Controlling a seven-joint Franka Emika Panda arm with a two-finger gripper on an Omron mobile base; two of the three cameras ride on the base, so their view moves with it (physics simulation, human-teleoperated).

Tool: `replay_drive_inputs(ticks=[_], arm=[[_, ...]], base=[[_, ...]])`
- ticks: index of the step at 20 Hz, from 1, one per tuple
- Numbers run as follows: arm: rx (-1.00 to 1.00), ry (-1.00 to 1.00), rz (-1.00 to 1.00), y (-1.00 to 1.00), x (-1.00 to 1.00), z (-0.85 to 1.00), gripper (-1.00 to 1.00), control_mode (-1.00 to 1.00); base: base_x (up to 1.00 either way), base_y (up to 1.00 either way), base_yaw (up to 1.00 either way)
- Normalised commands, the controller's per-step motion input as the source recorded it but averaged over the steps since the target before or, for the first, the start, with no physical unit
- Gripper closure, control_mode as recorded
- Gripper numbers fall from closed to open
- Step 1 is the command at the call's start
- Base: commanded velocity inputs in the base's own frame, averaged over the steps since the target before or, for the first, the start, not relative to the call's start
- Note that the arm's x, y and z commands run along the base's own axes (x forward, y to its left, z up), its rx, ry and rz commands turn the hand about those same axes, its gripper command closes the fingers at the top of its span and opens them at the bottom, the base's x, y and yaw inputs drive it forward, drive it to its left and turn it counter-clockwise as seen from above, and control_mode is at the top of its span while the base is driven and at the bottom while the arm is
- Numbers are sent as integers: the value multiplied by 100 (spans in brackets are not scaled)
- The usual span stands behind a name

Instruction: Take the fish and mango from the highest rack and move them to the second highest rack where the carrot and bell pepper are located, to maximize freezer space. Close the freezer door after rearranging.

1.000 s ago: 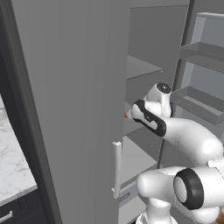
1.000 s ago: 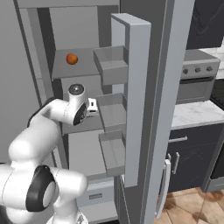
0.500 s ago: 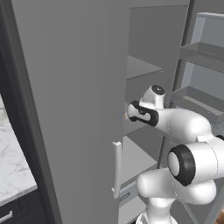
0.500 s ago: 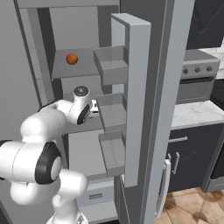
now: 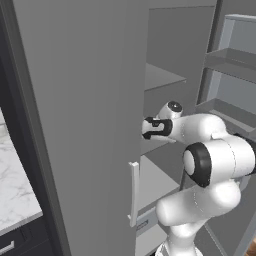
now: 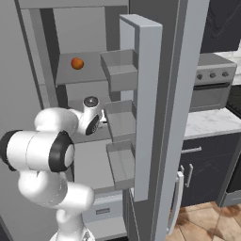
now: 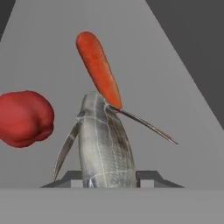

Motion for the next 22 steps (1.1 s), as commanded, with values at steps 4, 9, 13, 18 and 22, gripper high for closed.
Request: replay_drive_inputs(ticks=[4,9,13,18,22], arm=[[0,0,0,0,37,-23,100,-100],[0,0,0,0,39,-26,100,-100],[0,0,0,0,41,-27,100,-100],[0,0,0,0,39,-29,100,-100],[0,0,0,1,22,-34,-100,-100]], base=[[0,0,0],[0,0,0],[0,0,0],[0,0,0],[0,0,0]])
